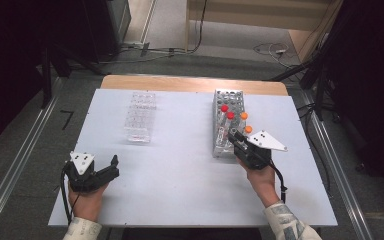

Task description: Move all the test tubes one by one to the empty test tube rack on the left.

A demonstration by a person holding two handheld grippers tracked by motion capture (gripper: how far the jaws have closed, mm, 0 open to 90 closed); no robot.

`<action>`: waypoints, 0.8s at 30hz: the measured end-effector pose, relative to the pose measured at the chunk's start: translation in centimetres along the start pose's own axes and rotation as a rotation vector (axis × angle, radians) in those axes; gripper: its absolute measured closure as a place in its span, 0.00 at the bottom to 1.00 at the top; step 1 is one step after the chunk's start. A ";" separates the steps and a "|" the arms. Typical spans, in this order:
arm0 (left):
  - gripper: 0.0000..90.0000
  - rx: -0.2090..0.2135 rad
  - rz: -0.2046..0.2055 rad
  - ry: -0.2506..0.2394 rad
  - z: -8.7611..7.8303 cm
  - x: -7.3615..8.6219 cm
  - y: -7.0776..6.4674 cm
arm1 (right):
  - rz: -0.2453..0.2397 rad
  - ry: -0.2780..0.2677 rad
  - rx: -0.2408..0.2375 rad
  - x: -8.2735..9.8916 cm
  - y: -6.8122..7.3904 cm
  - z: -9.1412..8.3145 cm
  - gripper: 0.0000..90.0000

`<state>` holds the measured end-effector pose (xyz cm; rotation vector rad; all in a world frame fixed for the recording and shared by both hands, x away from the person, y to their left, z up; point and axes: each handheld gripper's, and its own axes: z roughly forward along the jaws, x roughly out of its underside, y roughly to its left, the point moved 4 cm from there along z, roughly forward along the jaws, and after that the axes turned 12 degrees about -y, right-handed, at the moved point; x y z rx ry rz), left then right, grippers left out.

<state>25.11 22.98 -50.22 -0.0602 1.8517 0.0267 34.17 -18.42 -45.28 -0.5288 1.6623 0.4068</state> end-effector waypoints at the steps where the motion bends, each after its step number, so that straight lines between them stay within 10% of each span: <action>1: 0.09 0.000 0.000 0.001 0.0 0.0 0.0 | 0.001 -0.004 0.002 -0.2 0.0 -0.1 0.81; 24: 0.09 0.074 0.002 0.004 0.0 -0.8 -2.2 | -0.001 -0.063 -0.101 -3.2 2.9 -1.5 0.81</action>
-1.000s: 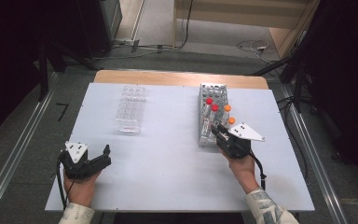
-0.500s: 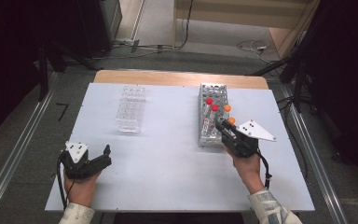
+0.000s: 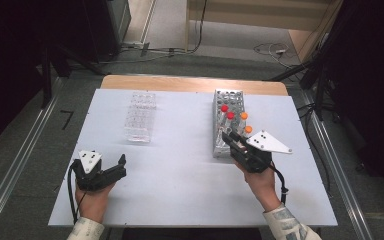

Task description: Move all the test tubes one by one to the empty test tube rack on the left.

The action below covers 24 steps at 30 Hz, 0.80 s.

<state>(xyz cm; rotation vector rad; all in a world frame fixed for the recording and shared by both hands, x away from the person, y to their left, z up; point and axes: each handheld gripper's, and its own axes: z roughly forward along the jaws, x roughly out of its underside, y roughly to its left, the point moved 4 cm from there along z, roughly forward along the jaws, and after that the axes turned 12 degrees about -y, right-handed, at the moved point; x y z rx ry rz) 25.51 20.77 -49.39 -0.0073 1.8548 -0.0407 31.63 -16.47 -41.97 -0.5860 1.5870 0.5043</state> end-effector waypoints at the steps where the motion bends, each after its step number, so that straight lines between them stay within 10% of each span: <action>1: 0.09 0.005 0.003 0.002 0.1 0.0 -0.2 | -0.004 0.004 -0.008 0.1 0.3 0.2 0.81; 24: 0.11 0.143 -0.005 0.002 1.5 -1.8 -4.2 | -0.032 0.076 -0.102 2.2 4.4 4.2 0.81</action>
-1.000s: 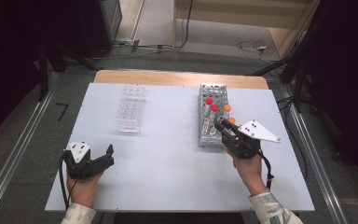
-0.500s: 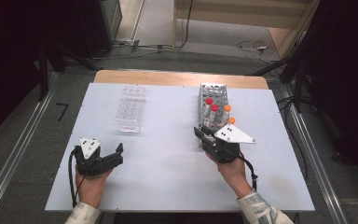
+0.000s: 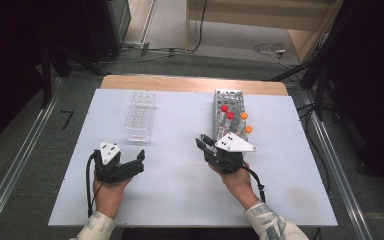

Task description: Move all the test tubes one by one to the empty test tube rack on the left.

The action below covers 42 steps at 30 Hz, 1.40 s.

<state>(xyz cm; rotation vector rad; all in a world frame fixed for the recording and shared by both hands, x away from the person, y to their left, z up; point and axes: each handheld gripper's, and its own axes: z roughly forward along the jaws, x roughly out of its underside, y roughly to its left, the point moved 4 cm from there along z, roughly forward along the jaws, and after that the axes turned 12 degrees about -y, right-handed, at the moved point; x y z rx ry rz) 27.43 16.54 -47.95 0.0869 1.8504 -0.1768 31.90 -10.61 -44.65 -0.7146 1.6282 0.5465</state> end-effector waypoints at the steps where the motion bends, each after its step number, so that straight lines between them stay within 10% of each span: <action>1: 0.11 0.002 -0.002 -0.004 0.1 -0.1 -0.2 | 0.002 0.002 -0.002 0.1 0.1 0.2 0.81; 30: 0.13 0.151 -0.019 -0.032 1.3 -3.7 -4.2 | 0.014 0.040 -0.043 1.4 2.3 3.8 0.81; 42: 0.33 0.275 -0.014 -0.052 1.3 -4.9 -6.0 | 0.016 0.047 -0.061 1.8 3.2 4.7 0.81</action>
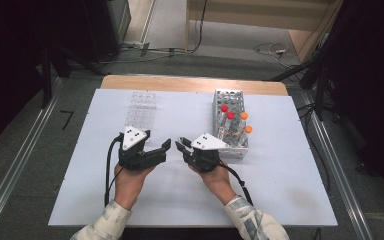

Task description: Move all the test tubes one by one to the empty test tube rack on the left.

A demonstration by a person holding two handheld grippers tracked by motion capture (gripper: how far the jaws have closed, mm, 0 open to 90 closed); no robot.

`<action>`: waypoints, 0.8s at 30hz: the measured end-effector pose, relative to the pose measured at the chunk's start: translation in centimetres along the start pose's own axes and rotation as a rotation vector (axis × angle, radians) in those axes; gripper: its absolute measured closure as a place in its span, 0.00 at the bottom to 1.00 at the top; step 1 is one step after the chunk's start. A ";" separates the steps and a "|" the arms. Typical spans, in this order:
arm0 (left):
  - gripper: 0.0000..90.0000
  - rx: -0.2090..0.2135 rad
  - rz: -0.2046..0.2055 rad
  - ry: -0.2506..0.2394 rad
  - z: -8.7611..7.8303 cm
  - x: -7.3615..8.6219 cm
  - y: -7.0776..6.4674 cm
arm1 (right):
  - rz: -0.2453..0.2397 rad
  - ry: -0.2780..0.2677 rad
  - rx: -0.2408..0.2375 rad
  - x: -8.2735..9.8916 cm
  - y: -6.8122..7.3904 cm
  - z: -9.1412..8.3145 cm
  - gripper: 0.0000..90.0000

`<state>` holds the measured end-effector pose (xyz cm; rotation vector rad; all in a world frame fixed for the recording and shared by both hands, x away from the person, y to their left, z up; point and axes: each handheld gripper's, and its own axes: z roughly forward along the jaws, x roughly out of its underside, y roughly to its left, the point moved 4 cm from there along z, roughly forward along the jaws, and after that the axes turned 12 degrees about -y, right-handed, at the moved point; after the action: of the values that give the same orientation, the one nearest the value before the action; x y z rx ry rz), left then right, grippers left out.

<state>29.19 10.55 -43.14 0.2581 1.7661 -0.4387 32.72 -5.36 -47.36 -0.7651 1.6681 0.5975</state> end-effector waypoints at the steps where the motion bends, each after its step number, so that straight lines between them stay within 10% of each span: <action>1: 0.36 0.010 0.001 0.000 0.1 0.0 -0.1 | -0.001 -0.002 -0.001 0.0 0.1 0.1 0.81; 24: 0.70 0.114 0.011 0.042 1.6 0.5 -1.2 | -0.014 -0.013 -0.035 -0.3 1.8 0.5 0.81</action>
<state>30.02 8.74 -43.78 0.3598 1.7822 -0.5309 31.79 -3.74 -47.18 -0.7955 1.6427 0.6227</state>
